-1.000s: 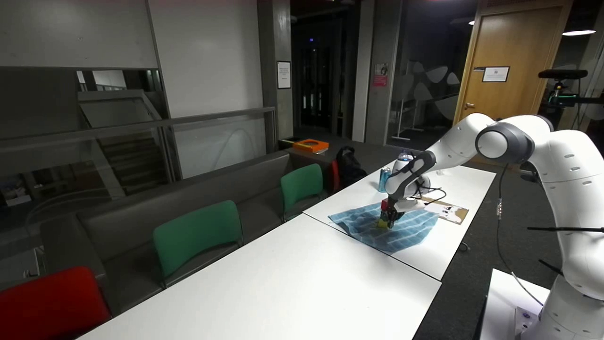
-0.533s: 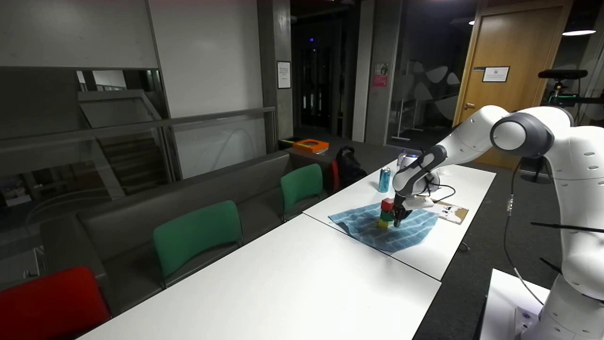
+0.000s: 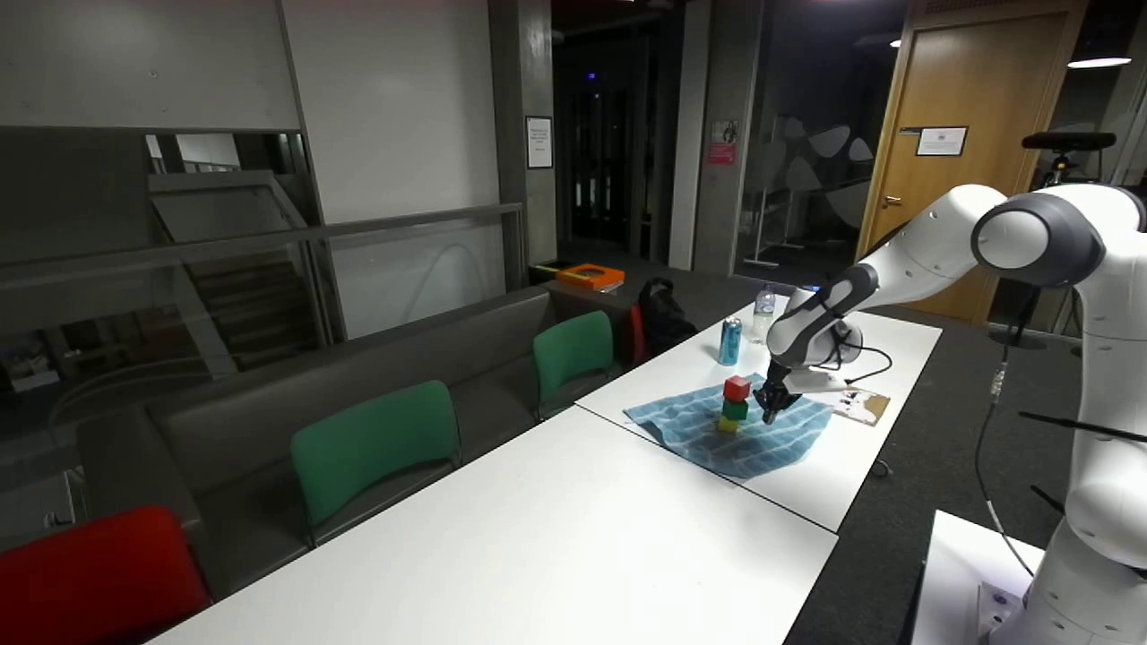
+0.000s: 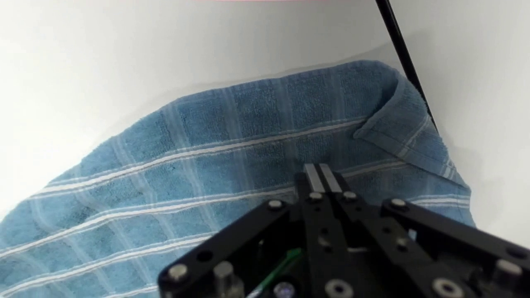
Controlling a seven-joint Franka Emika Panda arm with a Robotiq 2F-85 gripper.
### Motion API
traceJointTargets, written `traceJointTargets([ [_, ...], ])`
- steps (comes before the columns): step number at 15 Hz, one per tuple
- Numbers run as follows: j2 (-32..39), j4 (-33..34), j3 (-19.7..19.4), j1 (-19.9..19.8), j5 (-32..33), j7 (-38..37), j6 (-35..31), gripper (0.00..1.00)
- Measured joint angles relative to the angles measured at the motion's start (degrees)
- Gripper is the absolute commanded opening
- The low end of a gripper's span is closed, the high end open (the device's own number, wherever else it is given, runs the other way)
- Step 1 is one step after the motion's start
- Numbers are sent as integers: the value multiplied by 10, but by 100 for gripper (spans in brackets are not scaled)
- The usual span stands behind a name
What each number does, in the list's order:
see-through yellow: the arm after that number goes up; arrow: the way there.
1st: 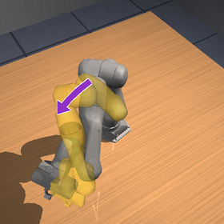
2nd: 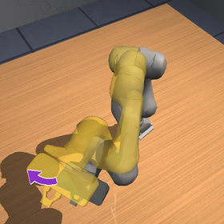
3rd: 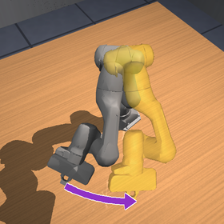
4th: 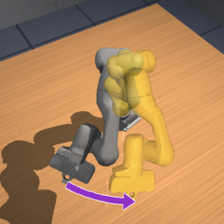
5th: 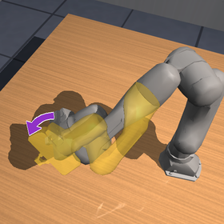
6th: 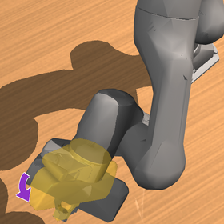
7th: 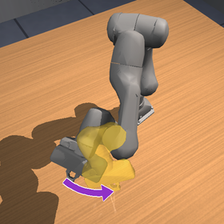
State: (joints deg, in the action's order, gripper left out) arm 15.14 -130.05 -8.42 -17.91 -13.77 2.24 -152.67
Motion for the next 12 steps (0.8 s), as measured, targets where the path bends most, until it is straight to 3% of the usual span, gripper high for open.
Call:
traceJointTargets([
  [7, -22, -59, -26, 2, 39, 0, -161, 0],
  [12, -20, -65, -26, 0, 40, 0, -188, 0],
])
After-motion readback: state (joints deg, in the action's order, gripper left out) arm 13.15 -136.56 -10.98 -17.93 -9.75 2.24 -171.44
